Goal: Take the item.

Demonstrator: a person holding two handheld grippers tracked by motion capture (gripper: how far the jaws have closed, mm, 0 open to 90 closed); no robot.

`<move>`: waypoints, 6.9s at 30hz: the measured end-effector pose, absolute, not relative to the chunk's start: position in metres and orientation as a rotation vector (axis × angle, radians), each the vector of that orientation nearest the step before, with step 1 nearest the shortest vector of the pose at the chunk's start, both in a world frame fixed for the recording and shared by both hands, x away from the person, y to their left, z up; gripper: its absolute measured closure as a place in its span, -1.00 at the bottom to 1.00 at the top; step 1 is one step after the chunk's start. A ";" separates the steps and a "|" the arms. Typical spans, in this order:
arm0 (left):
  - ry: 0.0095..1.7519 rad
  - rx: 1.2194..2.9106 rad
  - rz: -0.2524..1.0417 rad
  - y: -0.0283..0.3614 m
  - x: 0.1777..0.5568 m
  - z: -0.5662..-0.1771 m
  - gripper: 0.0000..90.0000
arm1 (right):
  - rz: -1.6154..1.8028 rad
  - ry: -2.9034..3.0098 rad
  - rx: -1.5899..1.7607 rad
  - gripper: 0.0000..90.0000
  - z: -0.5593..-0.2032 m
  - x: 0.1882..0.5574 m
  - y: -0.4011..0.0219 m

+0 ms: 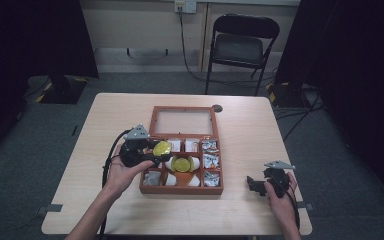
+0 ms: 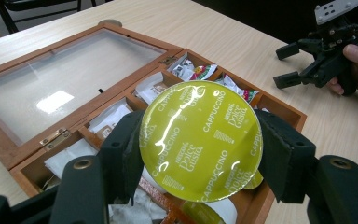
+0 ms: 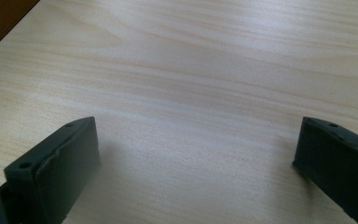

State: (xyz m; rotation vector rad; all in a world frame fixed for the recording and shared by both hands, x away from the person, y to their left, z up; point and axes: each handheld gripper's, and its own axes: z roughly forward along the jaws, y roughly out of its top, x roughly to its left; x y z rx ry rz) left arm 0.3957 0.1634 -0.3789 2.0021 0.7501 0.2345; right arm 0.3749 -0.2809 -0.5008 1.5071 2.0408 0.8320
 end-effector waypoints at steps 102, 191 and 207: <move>1.177 2.041 0.330 0.263 0.441 -0.451 -0.16 | 0.832 2.041 1.508 -1.00 -0.501 0.375 -0.281; 1.199 1.992 0.349 0.281 0.422 -0.447 -0.55 | 0.832 2.045 1.503 -1.00 -0.501 0.375 -0.281; 1.251 1.948 0.448 0.304 0.384 -0.432 -0.60 | 0.831 2.045 1.503 -1.00 -0.501 0.375 -0.281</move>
